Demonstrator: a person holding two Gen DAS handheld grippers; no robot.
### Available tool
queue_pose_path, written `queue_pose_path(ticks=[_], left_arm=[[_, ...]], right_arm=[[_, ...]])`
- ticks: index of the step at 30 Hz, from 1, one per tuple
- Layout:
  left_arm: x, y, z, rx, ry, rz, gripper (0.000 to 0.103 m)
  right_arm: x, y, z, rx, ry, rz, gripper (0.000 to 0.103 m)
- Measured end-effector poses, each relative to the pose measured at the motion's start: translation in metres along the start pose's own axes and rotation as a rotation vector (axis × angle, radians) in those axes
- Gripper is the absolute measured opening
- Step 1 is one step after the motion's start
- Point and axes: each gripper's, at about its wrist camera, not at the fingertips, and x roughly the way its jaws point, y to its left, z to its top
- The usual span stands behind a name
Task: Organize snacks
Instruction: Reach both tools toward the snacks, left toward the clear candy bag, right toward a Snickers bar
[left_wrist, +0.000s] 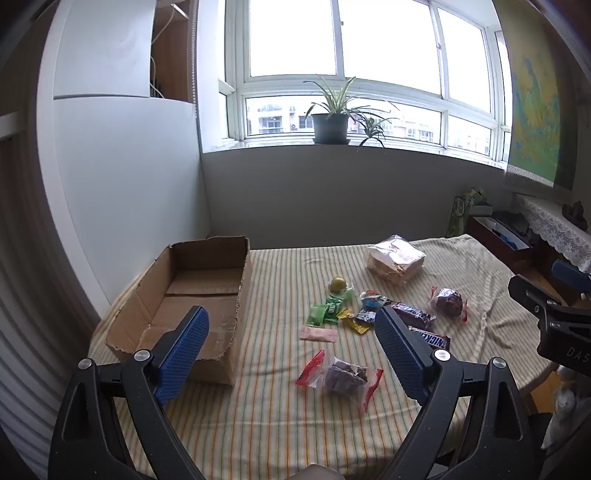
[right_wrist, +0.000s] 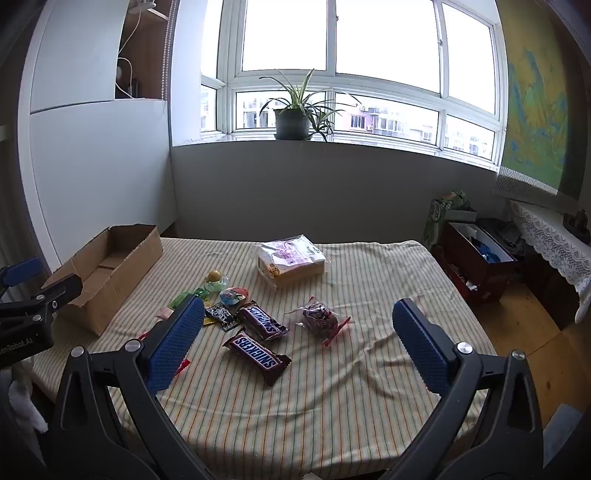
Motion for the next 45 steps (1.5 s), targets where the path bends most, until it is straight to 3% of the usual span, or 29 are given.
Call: queue_pose_path(ticks=[13,26,41,45], left_arm=[[0.002,0.001,-0.003,0.003,0.014,0.001,0.092],[0.025,0.023,-0.044,-0.045,0.177,-0.017,0.086],[0.068,-0.005,-0.066,-0.074,0.398,-0.164,0.07],[0.084,-0.008,-0.067,-0.115,0.451,-0.204,0.068]], right_arm=[[0.0,-0.005,0.0,0.008,0.007,0.0,0.103],[0.023,-0.023,-0.028,-0.006,0.109,0.041,0.103],[0.081,-0.025,-0.046,-0.02,0.312,0.26,0.098],[0.104,-0.02,-0.048,-0.041,0.373,0.34,0.086]])
